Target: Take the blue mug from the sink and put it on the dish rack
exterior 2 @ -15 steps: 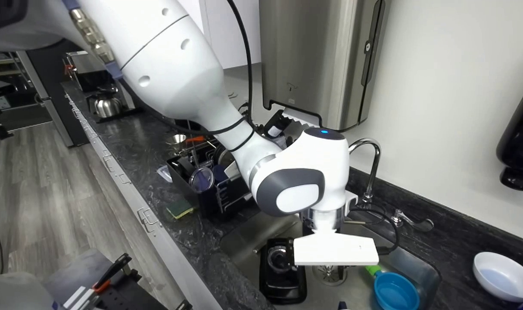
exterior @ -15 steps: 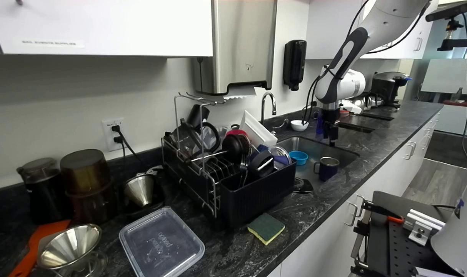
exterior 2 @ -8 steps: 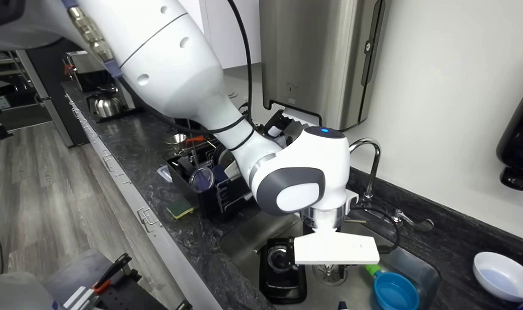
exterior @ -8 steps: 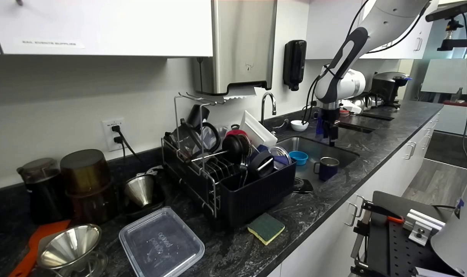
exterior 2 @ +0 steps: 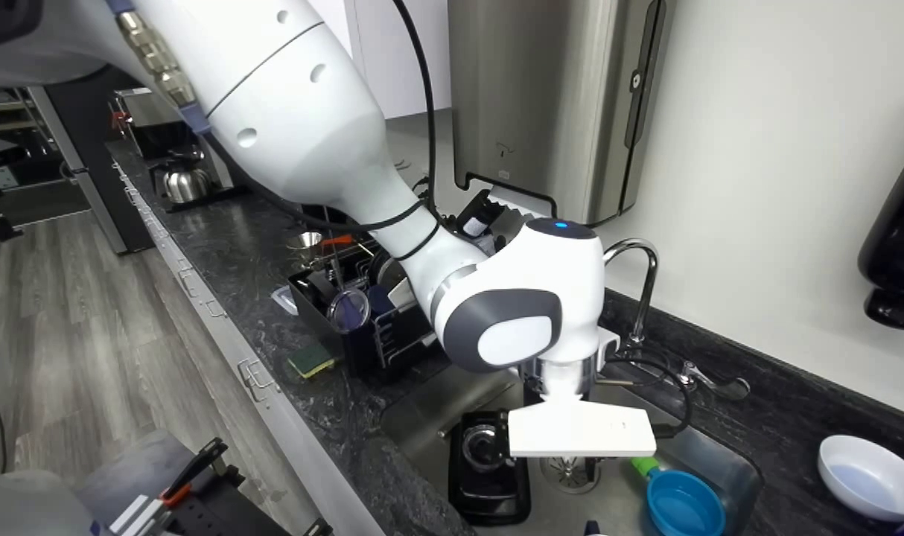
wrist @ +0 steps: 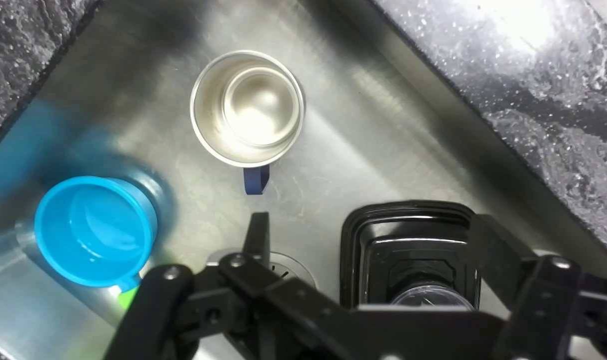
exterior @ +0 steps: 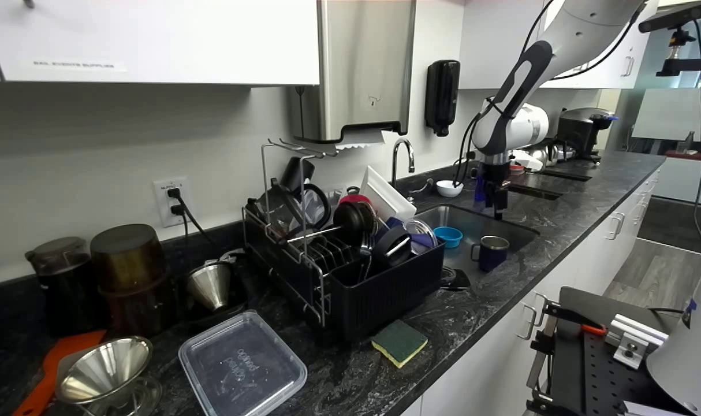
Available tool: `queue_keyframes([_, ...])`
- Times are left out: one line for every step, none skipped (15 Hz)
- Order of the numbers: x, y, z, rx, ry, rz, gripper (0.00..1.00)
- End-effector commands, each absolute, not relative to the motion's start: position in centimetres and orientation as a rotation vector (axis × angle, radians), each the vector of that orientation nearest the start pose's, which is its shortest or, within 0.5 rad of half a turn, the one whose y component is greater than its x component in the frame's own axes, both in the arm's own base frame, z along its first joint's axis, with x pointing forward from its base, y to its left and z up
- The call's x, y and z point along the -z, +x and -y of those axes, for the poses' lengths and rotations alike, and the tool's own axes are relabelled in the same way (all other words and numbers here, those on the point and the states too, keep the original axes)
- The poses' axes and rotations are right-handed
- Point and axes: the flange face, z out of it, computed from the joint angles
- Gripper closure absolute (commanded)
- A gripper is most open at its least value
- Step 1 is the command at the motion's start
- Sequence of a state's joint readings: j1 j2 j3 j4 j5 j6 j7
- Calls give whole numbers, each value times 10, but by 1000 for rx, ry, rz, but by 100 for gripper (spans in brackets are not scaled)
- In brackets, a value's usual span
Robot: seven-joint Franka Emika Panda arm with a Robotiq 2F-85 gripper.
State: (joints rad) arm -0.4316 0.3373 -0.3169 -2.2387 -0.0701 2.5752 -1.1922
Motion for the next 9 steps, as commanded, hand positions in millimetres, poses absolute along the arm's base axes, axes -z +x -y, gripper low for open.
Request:
queue_keyframes([-227, 401, 373, -178, -3119, 829, 0])
queue_keyframes([-227, 401, 373, -178, -3119, 829, 0])
queue_keyframes([-227, 401, 373, -178, -3119, 829, 0])
queue_keyframes([-226, 404, 372, -172, -3121, 829, 0])
queue_keyframes([-226, 406, 372, -161, -3116, 829, 0])
queue_keyframes([-225, 410, 372, -151, -3122, 824, 0])
queue_keyframes([-224, 414, 372, -140, -3128, 827, 0])
queue_keyframes([-223, 419, 372, -131, -3127, 823, 0])
queue_keyframes([-222, 422, 372, -133, -3119, 814, 0])
